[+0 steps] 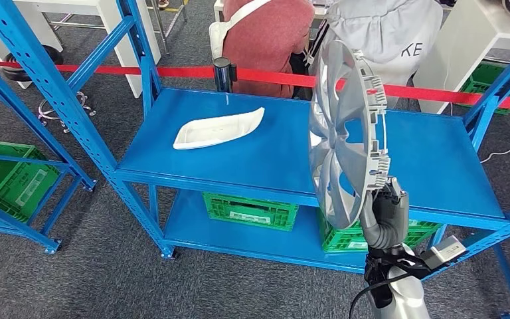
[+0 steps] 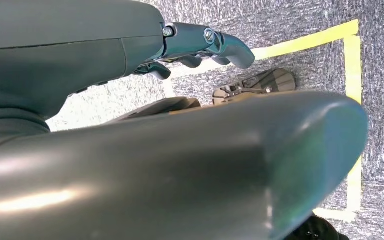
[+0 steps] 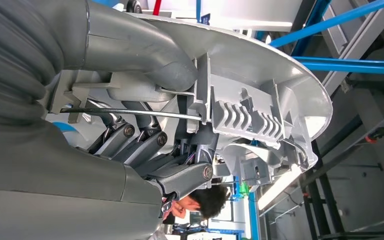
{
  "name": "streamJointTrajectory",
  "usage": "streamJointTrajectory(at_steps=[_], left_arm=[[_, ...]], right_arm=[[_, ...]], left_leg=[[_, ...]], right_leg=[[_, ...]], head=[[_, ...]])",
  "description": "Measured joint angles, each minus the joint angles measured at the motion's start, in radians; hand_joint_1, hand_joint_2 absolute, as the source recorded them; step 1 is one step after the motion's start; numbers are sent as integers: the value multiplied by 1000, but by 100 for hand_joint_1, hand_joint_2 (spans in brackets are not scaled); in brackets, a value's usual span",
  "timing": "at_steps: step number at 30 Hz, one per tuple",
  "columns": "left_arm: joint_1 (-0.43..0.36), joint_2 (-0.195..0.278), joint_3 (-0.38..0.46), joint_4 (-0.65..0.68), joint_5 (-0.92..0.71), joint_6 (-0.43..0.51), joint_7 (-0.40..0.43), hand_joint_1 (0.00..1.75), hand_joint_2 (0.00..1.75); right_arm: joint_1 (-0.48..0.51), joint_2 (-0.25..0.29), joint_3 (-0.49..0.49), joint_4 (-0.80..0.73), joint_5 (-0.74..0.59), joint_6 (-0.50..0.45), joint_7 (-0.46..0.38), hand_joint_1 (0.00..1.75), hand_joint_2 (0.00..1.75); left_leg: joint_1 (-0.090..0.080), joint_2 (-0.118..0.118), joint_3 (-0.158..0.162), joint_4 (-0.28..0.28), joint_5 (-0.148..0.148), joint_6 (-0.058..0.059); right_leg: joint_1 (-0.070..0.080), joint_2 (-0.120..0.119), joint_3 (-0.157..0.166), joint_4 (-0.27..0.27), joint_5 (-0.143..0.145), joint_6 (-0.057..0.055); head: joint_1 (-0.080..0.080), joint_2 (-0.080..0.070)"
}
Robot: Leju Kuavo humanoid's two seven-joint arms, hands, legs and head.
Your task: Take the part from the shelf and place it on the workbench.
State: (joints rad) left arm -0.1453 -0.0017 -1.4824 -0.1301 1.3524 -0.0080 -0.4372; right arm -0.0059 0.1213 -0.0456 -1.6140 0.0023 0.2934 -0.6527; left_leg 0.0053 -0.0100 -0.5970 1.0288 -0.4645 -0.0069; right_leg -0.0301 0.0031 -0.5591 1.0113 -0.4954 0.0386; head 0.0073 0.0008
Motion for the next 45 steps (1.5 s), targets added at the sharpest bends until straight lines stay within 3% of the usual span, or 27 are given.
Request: streamJointTrajectory(at_steps=[20, 25, 29, 31, 33, 34, 35, 36, 38, 40, 43, 45], left_arm=[[1, -3, -12, 0, 1, -10, 37, 0, 0], [1, -3, -17, 0, -2, -9, 42, 0, 0], [2, -3, -17, 0, 2, -5, 39, 0, 0], [2, -3, -17, 0, 5, -4, 35, 0, 0], [2, -4, -17, 0, 6, -4, 33, 0, 0], [3, -4, -17, 0, 6, -4, 33, 0, 0], [4, -4, -17, 0, 6, -4, 33, 0, 0], [4, -4, -17, 0, 6, -4, 33, 0, 0], [4, -5, -17, 0, 6, -4, 34, 0, 0], [4, -6, -17, 0, 6, -4, 34, 0, 0], [4, -5, -17, 0, 6, -4, 34, 0, 0], [4, -4, -17, 0, 6, -4, 34, 0, 0]], right_arm=[[-17, 0, 7, 0, 0, -5, 0, 175, 175], [-17, 0, 16, 1, 0, -4, 0, 175, 175], [-19, 0, 23, 2, 0, 0, 0, 175, 175], [-25, 0, 25, 4, 0, 0, 0, 175, 175], [-30, 0, 26, 9, 0, 0, 0, 175, 175], [-31, 0, 27, 12, 1, -1, 0, 175, 175], [-32, 0, 27, 15, 2, -3, 0, 175, 175], [-33, 0, 28, 17, 3, -4, 0, 175, 175], [-37, 0, 29, 20, 5, -6, 0, 175, 175], [-44, 0, 32, 21, 5, -6, 0, 175, 175], [-48, 0, 35, 21, 5, -6, 0, 175, 175], [-47, -1, 38, 21, 5, -6, 0, 175, 175]], left_leg=[[-6, 0, 0, 1, -2, 2], [-13, 0, -1, 4, -6, 9], [-13, 1, 3, -4, 0, 25], [-8, 4, 7, -14, 6, 35], [-10, 5, 6, -14, 7, 38], [-11, 5, 5, -13, 7, 38], [-12, 5, 4, -11, 6, 38], [-13, 4, 4, -8, 6, 37], [-13, 1, 1, 0, 3, 32], [-16, 0, -3, 8, 1, 22], [-16, -1, -7, 6, 7, 0], [-13, -1, -16, 22, -10, -13]], right_leg=[[-3, 0, 0, -1, 1, 2], [-10, 0, 0, -1, 0, 10], [-15, 0, 0, 5, -6, 20], [-14, -1, -31, 71, -48, 19], [-9, -1, -93, 202, -112, 15], [-6, -1, -120, 257, -129, 13], [-4, -1, -132, 281, -129, 10], [-3, -1, -126, 266, -109, 7], [-1, -1, -67, 146, -46, -2], [5, -1, -21, 47, -13, -10], [11, 1, -21, 30, -3, -27], [7, 0, -23, 23, 6, -41]], head=[[0, 0], [0, 0], [0, 0], [4, 0], [8, 0], [9, 0], [9, 0], [10, 0], [11, 0], [11, 0], [10, 0], [7, 0]])
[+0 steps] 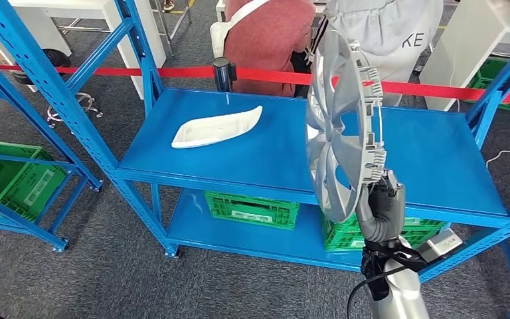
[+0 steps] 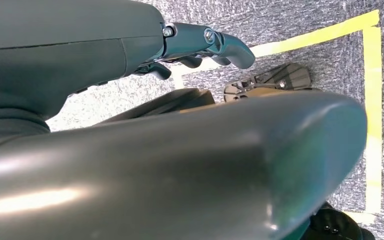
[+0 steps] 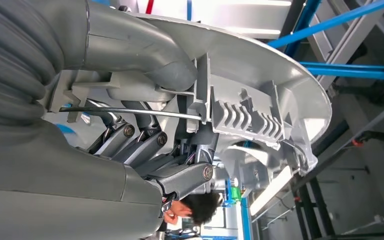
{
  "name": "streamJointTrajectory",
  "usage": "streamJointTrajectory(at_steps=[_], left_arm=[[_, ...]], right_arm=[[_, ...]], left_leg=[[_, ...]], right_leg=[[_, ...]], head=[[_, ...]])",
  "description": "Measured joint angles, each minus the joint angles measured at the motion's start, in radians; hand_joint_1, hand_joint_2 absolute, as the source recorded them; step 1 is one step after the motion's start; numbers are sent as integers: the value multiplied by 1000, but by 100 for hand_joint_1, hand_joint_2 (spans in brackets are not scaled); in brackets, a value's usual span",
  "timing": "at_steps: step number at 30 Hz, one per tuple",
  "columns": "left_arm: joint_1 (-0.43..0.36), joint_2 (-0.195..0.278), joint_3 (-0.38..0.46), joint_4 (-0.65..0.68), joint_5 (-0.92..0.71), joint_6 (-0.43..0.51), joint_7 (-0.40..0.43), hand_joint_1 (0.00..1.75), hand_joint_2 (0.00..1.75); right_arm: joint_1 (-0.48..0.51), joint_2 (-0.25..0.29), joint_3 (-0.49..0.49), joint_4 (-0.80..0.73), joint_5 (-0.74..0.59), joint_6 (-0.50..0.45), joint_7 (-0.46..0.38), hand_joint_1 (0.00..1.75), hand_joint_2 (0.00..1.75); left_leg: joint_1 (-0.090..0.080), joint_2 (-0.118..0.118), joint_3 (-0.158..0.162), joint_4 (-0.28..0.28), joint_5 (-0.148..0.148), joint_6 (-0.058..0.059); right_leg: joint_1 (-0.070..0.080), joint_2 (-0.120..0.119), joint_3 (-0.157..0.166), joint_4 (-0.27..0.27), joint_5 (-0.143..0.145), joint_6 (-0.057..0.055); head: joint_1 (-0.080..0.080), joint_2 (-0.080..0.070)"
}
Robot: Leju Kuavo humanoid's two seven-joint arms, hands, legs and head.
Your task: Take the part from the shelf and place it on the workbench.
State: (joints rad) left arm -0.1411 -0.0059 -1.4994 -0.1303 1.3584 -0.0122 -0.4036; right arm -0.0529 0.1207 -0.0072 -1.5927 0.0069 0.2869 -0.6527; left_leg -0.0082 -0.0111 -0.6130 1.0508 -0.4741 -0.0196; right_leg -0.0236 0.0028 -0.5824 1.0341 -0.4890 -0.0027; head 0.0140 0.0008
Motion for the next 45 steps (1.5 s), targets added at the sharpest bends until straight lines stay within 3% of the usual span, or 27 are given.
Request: streamJointTrajectory(at_steps=[1, 3, 5, 6, 7, 10, 11, 14, 16, 19, 20, 21, 22, 24, 26, 28, 30, 31, 33, 35, 36, 37, 39, 41, 42, 45], left_arm=[[0, 1, 0, 0, 0, 0, 0, 0, 0], [0, 0, 0, 0, 0, 0, 2, 0, 0], [1, 1, 0, 0, 0, 0, 5, 0, 0], [1, 1, 0, 0, 0, 0, 6, 0, 0], [1, 1, 0, 0, 0, 0, 7, 0, 0], [-2, 1, 0, 0, 2, 0, 9, 0, 0], [-3, 1, 0, 0, 2, 0, 10, 0, 0], [-2, 1, 0, 0, 2, 0, 10, 0, 0], [-3, 1, -1, 0, 3, -1, 10, 0, 0], [-3, 1, -1, 0, 2, -5, 10, 0, 0], [-3, 1, -1, 0, 2, -6, 10, 0, 0], [-2, 1, -1, 0, 2, -6, 10, 0, 0], [-2, 1, -1, 0, 2, -6, 10, 0, 0], [-2, 0, -1, 0, 2, -6, 11, 0, 0], [-3, -1, -1, 0, 3, -6, 11, 0, 0], [-2, -1, -1, 0, 3, -6, 10, 0, 0], [-2, 0, -1, 0, 3, -6, 9, 0, 0], [-1, 0, -1, 0, 3, -6, 9, 0, 0], [-1, 1, -1, 0, 3, -6, 8, 0, 0], [-1, 1, -1, 0, 4, -6, 8, 0, 0], [-1, 1, -1, 0, 6, -6, 8, 0, 0], [-1, 1, -1, 0, 7, -6, 8, 0, 0], [-2, 1, -1, 0, 11, -6, 8, 0, 0], [-3, 1, -1, 0, 12, -6, 5, 0, 0], [-4, 1, -1, 0, 12, -6, 4, 0, 0], [-3, 0, -1, 0, 12, -6, 3, 0, 0]], right_arm=[[0, 0, 2, 0, 0, 0, 0, 175, 175], [1, 0, 4, 0, 0, 0, 0, 175, 175], [1, 0, 5, 0, 1, 0, 0, 175, 175], [1, 0, 5, 0, 1, 0, 0, 175, 175], [1, 0, 5, 0, 1, 0, 0, 175, 175], [-2, 0, 5, 0, 1, 0, 0, 175, 175], [-4, 0, 6, 0, 2, 0, 0, 175, 175], [-9, 0, 6, 0, 2, 0, 0, 175, 175], [-11, 0, 6, 0, 2, -2, 0, 175, 175], [-11, 0, 7, 0, 2, -3, 0, 175, 175], [-10, 1, 8, 0, 2, -3, 0, 175, 175], [-10, 1, 8, 0, 2, -3, 0, 175, 175], [-10, 1, 8, 0, 2, -2, 0, 175, 175], [-11, 1, 8, 0, 1, 0, 0, 175, 175], [-13, 1, 9, 0, 0, 2, 0, 175, 175], [-16, 0, 10, 1, 0, 2, 0, 175, 175], [-19, 1, 11, 1, 1, 2, 0, 175, 175], [-20, 1, 11, 1, 1, 2, 0, 175, 175], [-21, 1, 12, 2, 3, 2, 0, 175, 175], [-21, 1, 12, 3, 4, 1, 0, 175, 175], [-21, 1, 12, 4, 4, 1, 0, 175, 175], [-21, 1, 12, 5, 4, 1, 0, 175, 175], [-21, 1, 12, 5, 4, 0, 0, 175, 175], [-21, 1, 12, 5, 5, 0, 0, 175, 175], [-21, 1, 12, 5, 6, -1, 0, 175, 175], [-20, 1, 12, 5, 9, -3, 0, 175, 175]], left_leg=[[2, 1, -14, 35, -26, -7], [9, 2, -61, 156, -100, -19], [15, 3, -92, 249, -137, -28], [17, 3, -82, 244, -128, -31], [20, 4, -53, 199, -103, -32], [21, 3, 55, 7, -39, -27], [19, 2, 66, -20, -35, -21], [15, 1, 59, -26, -25, 6], [16, 3, 54, -31, -13, 24], [12, 7, 37, -30, 0, 37], [9, 8, 29, -28, 3, 39], [6, 8, 22, -24, 7, 41], [4, 8, 15, -21, 9, 41], [-1, 7, 5, -14, 14, 39], [-3, 7, 0, -11, 20, 30], [-3, 7, -2, -13, 29, 18], [-2, 6, -8, -6, 22, 5], [-1, 6, -18, 16, -1, -2], [5, 6, -53, 114, -81, -16], [11, 6, -82, 222, -139, -25], [14, 6, -77, 241, -140, -28], [16, 7, -56, 225, -124, -30], [20, 7, 30, 104, -80, -31], [17, 4, 97, -2, -64, -22], [14, 2, 107, -24, -65, -14], [10, 2, 94, -29, -47, 14]], right_leg=[[-3, -1, -2, -3, 5, -6], [-4, -3, -9, -4, 11, -11], [-5, -3, -16, -2, 15, -10], [-6, -4, -19, -1, 17, -8], [-7, -3, -21, 1, 19, -5], [-8, -2, -25, 4, 25, 10], [-7, -2, -27, 3, 28, 18], [-10, -1, -31, -2, 37, 39], [-11, -1, -48, 38, 0, 46], [-6, -2, -111, 211, -111, 47], [-3, -2, -121, 252, -128, 45], [0, -2, -115, 260, -126, 42], [3, -2, -89, 229, -108, 37], [10, -2, -4, 101, -65, 21], [19, -3, 46, 16, -45, 8], [25, -3, 45, 3, -37, -2], [19, -5, 39, -6, -25, -13], [16, -6, 34, -11, -17, -19], [13, -9, 19, -13, -2, -26], [13, -10, 0, -11, 12, -26], [12, -10, -11, -9, 18, -24], [11, -11, -21, -7, 25, -21], [9, -11, -38, 0, 35, -13], [9, -11, -48, 4, 45, 0], [9, -10, -51, 5, 51, 7], [6, -9, -58, 4, 61, 26]], head=[[-3, 0], [-10, 0], [-11, 0], [-12, 0], [-12, 0], [-15, 0], [-15, 0], [-13, 0], [-10, 0], [-1, 0], [0, 0], [2, 0], [2, 0], [4, 0], [4, 0], [4, 0], [4, 0], [2, 0], [-4, 0], [-7, 0], [-8, 0], [-9, 0], [-9, 0], [-10, 0], [-10, 0], [-8, 0]])
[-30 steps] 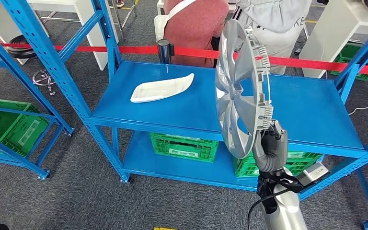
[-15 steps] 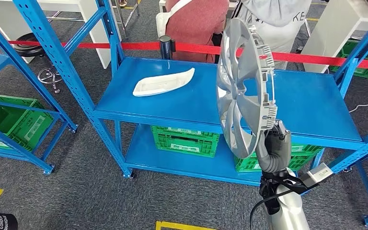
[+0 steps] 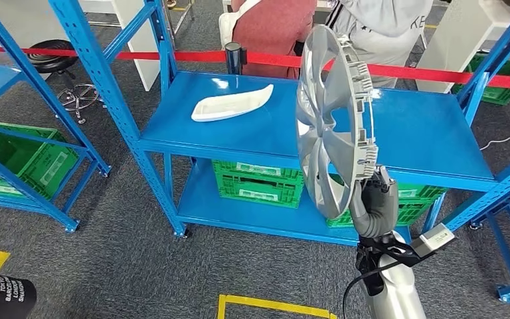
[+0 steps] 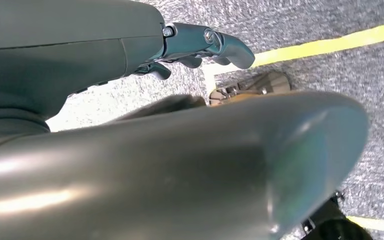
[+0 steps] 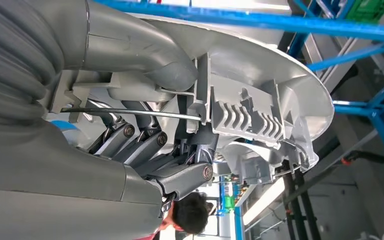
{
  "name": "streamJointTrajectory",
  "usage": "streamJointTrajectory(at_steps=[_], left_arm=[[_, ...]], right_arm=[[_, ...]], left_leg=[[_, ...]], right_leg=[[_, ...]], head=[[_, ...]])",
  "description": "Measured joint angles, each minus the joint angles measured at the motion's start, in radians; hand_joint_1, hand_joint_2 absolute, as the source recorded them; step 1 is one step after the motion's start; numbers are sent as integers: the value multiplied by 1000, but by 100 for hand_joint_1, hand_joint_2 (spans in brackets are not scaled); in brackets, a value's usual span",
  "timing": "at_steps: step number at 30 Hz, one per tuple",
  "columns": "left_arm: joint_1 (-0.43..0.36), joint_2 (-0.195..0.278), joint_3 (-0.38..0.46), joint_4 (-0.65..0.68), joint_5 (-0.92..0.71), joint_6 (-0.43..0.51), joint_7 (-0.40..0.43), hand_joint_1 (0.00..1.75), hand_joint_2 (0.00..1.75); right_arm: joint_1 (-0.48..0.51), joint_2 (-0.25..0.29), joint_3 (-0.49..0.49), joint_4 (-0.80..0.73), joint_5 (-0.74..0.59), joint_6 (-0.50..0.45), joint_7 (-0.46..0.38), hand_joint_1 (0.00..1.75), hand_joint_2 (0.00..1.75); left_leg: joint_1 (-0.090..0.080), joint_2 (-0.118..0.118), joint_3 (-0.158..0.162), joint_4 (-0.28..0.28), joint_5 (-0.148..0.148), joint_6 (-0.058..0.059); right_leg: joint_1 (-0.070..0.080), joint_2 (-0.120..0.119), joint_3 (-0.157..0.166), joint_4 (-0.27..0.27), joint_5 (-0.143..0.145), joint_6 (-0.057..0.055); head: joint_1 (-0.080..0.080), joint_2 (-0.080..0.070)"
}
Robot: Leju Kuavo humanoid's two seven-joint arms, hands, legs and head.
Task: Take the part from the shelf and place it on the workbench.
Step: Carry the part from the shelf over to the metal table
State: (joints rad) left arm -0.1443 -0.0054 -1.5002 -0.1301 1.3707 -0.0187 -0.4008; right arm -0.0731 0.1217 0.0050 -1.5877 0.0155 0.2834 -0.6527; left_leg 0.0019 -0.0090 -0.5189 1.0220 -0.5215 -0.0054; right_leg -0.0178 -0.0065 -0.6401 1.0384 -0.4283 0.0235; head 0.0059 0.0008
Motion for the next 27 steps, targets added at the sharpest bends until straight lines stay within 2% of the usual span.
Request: streamJointTrajectory(at_steps=[1, 2, 4, 5, 6, 7, 8, 9, 10, 11, 12, 13, 15, 16, 17, 18, 19, 20, 21, 22, 23, 24, 26, 27], left_arm=[[0, 0, 0, 0, 1, 0, 0, 0, 0], [-1, 0, 0, 0, 3, 0, 0, 0, 0], [0, -1, 0, 0, 6, 0, -2, 0, 0], [1, -1, 0, 0, 7, 0, -3, 0, 0], [2, -1, 0, 0, 8, 0, -5, 0, 0], [3, -1, 0, 0, 10, 0, -6, 0, 0], [3, -1, 0, 0, 13, 0, -6, 0, 0], [3, -1, 0, 0, 17, 0, -7, 0, 0], [3, -2, 0, 0, 22, 0, -8, 0, 0], [3, -2, 0, 0, 26, -1, -10, 0, 0], [4, -1, 0, 0, 30, -1, -11, 0, 0], [4, -1, 1, 0, 33, -3, -13, 0, 0], [6, 2, 1, 0, 39, -6, -16, 0, 0], [8, 4, 1, 1, 41, -8, -17, 0, 0], [11, 6, 1, 1, 43, -9, -17, 0, 0], [12, 7, 1, 1, 44, -10, -18, 0, 0], [14, 8, 1, 1, 45, -10, -18, 0, 0], [15, 8, 1, 1, 45, -10, -17, 0, 0], [16, 9, 1, 1, 45, -10, -16, 0, 0], [16, 9, 1, 1, 44, -10, -14, 0, 0], [16, 9, 1, 1, 44, -10, -12, 0, 0], [15, 10, 1, 1, 44, -10, -10, 0, 0], [11, 10, 1, 1, 42, -10, -8, 0, 0], [9, 11, 1, 1, 41, -10, -7, 0, 0]], right_arm=[[0, 0, 0, 0, 1, 0, 0, 175, 175], [0, 0, 0, 0, 2, 0, 0, 175, 175], [0, 0, 0, 0, 4, 0, 0, 175, 175], [1, 0, 0, 0, 4, 0, 0, 175, 175], [0, 0, 0, 0, 4, 0, 0, 175, 175], [0, 0, 0, 0, 5, 0, 0, 175, 175], [-1, 0, 0, 0, 5, 0, 0, 175, 175], [-3, 1, 1, 0, 6, 1, 0, 175, 175], [-7, 1, 3, 0, 7, 1, 0, 175, 175], [-12, 2, 5, 0, 8, 1, 0, 175, 175], [-17, 3, 9, 0, 11, 1, 0, 175, 175], [-22, 4, 13, 0, 15, 0, 0, 175, 175], [-26, 7, 23, 0, 24, -3, 0, 175, 175], [-28, 9, 29, 0, 28, -7, 0, 175, 175], [-28, 11, 35, 0, 31, -11, 0, 175, 175], [-27, 13, 40, 0, 33, -14, 0, 175, 175], [-26, 15, 45, 0, 35, -18, 0, 175, 175], [-25, 16, 49, 0, 37, -20, 0, 175, 175], [-25, 17, 52, 0, 39, -22, 0, 175, 175], [-24, 17, 55, 0, 39, -23, 0, 175, 175], [-24, 18, 57, 0, 40, -25, 0, 175, 175], [-24, 18, 59, -1, 41, -26, 0, 175, 175], [-24, 20, 63, -7, 41, -30, 0, 175, 175], [-24, 20, 64, -9, 41, -31, 0, 175, 175]], left_leg=[[1, 2, -7, -3, 9, 10], [2, 4, -16, -5, 19, 19], [0, 6, -40, -5, 38, 28], [-1, 7, -54, -4, 47, 29], [-2, 7, -67, -2, 56, 30], [-4, 7, -81, 1, 65, 29], [-4, 7, -94, 5, 73, 28], [-5, 6, -106, 9, 80, 26], [-7, 6, -115, 13, 87, 22], [-8, 6, -122, 15, 94, 17], [-8, 6, -126, 16, 101, 11], [-9, 6, -128, 14, 109, 5], [-7, 5, -132, 12, 118, -8], [-6, 5, -138, 22, 103, -14], [-5, 4, -148, 48, 72, -20], [-2, 3, -162, 93, 26, -24], [0, 4, -178, 152, -22, -29], [2, 4, -190, 212, -57, -33], [3, 4, -194, 257, -70, -36], [5, 4, -184, 274, -61, -38], [6, 4, -157, 256, -37, -38], [7, 4, -114, 206, -11, -37], [5, 3, -17, 70, -4, -29], [3, 3, 13, 21, -12, -24]], right_leg=[[-2, 1, -8, 14, -19, 5], [-2, 2, -21, 48, -56, 9], [-3, 3, -57, 165, -151, 14], [-2, 3, -70, 224, -181, 15], [-2, 3, -72, 261, -189, 15], [-1, 4, -56, 264, -175, 12], [0, 4, -23, 232, -148, 9], [3, 4, 26, 172, -124, 3], [6, 4, 77, 100, -115, -3], [9, 4, 115, 42, -115, -9], [13, 5, 136, 2, -122, -14], [16, 5, 142, -14, -126, -18], [14, 4, 132, -21, -111, -30], [12, 2, 125, -24, -100, -39], [9, 0, 117, -27, -89, -46], [8, -1, 106, -28, -79, -51], [8, -2, 94, -27, -69, -53], [8, -2, 80, -26, -59, -53], [8, -2, 67, -25, -49, -52], [8, -3, 52, -23, -40, -50], [8, -3, 39, -20, -31, -47], [8, -3, 26, -17, -23, -44], [9, -4, 8, -11, -9, -35], [9, -4, 4, -9, -2, -29]], head=[[2, 0], [5, 0], [11, 0], [13, 0], [14, 0], [14, 0], [15, 0], [15, 0], [16, 0], [16, 0], [16, 0], [17, 0], [17, 0], [16, 0], [14, 0], [11, 0], [7, 0], [5, 0], [4, 0], [4, 0], [3, 0], [3, 0], [2, 0], [2, 0]])
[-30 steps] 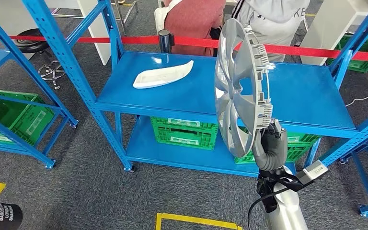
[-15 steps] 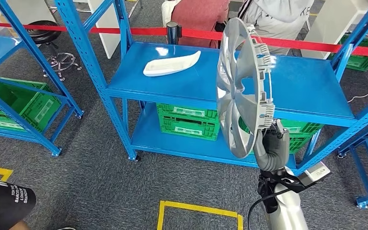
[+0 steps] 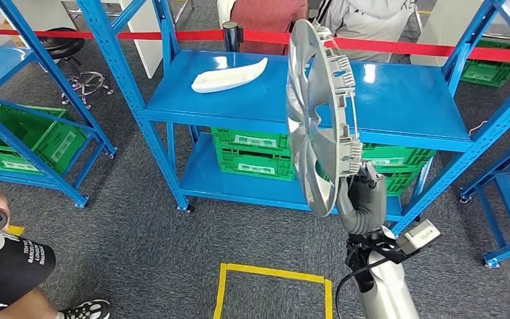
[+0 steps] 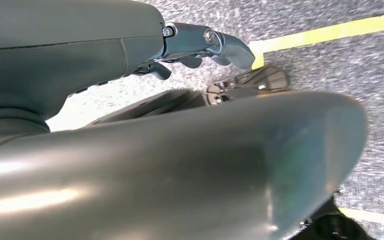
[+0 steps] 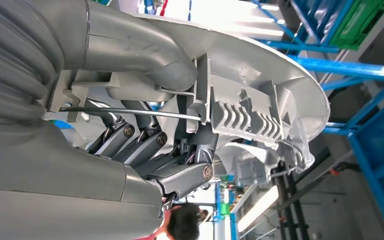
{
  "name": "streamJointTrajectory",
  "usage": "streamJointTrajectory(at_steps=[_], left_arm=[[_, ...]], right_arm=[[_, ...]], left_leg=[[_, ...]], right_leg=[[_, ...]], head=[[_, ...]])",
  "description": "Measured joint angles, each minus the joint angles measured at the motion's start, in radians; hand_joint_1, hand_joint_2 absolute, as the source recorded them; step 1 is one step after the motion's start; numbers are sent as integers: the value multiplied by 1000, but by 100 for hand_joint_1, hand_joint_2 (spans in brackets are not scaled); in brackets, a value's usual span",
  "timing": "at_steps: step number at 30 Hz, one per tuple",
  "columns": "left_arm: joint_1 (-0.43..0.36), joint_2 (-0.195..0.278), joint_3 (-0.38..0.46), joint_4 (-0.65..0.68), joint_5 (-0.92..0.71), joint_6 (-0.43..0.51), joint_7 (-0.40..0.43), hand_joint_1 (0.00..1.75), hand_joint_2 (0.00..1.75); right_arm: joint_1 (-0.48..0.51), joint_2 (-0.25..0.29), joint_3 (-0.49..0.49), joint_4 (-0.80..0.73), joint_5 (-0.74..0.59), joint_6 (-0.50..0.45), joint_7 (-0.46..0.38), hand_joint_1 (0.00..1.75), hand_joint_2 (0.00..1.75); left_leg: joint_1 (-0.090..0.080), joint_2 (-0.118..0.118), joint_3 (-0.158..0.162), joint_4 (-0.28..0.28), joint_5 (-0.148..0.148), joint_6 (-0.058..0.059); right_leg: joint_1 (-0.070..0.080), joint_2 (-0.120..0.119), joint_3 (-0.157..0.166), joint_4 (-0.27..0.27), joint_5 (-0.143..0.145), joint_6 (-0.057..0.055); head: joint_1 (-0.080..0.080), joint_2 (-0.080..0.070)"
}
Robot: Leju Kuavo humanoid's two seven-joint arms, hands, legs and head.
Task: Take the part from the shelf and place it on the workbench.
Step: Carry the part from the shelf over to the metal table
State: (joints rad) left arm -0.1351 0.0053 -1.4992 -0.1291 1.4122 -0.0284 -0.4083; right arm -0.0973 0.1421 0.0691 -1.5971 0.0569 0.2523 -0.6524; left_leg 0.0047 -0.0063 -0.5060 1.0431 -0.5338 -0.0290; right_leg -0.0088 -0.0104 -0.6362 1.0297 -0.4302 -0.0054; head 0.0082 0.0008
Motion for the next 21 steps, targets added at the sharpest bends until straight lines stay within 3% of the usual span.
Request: streamJointTrajectory(at_steps=[1, 3, 4, 6, 8, 9, 10, 11, 13, 15, 16, 19, 21], left_arm=[[-2, 0, 0, 0, 0, 0, 1, 0, 0], [-3, 0, 0, 0, 0, 0, 2, 0, 0], [-3, 1, 0, 1, 0, 1, 3, 0, 0], [-4, 1, 0, 1, 0, 1, 3, 0, 0], [-4, 1, 0, 2, 0, 1, 3, 0, 0], [-4, 1, 0, 2, 0, 1, 3, 0, 0], [-3, 1, 0, 2, 0, 1, 3, 0, 0], [-3, 1, 0, 2, 0, 1, 3, 0, 0], [-3, 1, 0, 2, 0, 1, 5, 0, 0], [-2, 1, 0, 3, 1, 1, 8, 0, 0], [-2, 1, 0, 3, 2, 1, 10, 0, 0], [0, 1, 0, 3, 8, 1, 16, 0, 0], [1, 0, 0, 4, 14, 1, 17, 0, 0]], right_arm=[[0, 1, 1, -3, 1, -1, 0, 175, 175], [-1, 3, 3, -6, 2, -1, 0, 175, 175], [-1, 4, 3, -8, 2, -1, 0, 175, 175], [-2, 4, 3, -10, 3, -1, 1, 175, 175], [-1, 4, 3, -11, 3, 0, 1, 175, 175], [0, 4, 3, -11, 3, 0, 1, 175, 175], [0, 4, 3, -10, 3, 1, 1, 175, 175], [0, 4, 3, -10, 3, 1, 1, 175, 175], [0, 4, 5, -10, 4, 3, 0, 175, 175], [0, 4, 8, -11, 5, 7, 0, 175, 175], [0, 4, 10, -11, 5, 10, 0, 175, 175], [-8, 3, 15, -9, 5, 17, 0, 175, 175], [-20, 3, 21, -4, 3, 18, 0, 175, 175]], left_leg=[[-3, -1, 12, -26, -10, 7], [-5, 1, 4, -33, 1, 24], [-5, 2, -3, -33, 10, 33], [-2, 6, -22, -36, 32, 48], [-4, 8, -50, -34, 54, 54], [-4, 8, -66, -32, 65, 54], [-5, 8, -82, -30, 75, 54], [-5, 8, -98, -26, 84, 52], [-5, 7, -128, -15, 100, 47], [-7, 7, -145, -7, 114, 37], [-7, 7, -149, -6, 122, 31], [-5, 6, -156, -7, 134, 11], [-3, 5, -176, 39, 76, 1]], right_leg=[[0, 0, -2, 0, 8, 6], [-3, 0, -5, -1, 19, 20], [-4, 2, -11, 6, 10, 26], [-7, 4, -36, 69, -62, 35], [-7, 5, -68, 189, -155, 40], [-7, 5, -76, 240, -176, 42], [-7, 5, -71, 266, -173, 42], [-7, 5, -49, 259, -151, 41], [-6, 5, 37, 156, -107, 35], [-1, 6, 119, 33, -115, 25], [3, 6, 135, 1, -127, 19], [3, 6, 125, -13, -109, 0], [-2, 3, 105, -17, -85, -15]], head=[[0, 0], [0, 0], [1, 0], [5, 0], [10, 0], [11, 0], [11, 0], [12, 0], [13, 0], [13, 0], [13, 0], [14, 0], [9, 0]])
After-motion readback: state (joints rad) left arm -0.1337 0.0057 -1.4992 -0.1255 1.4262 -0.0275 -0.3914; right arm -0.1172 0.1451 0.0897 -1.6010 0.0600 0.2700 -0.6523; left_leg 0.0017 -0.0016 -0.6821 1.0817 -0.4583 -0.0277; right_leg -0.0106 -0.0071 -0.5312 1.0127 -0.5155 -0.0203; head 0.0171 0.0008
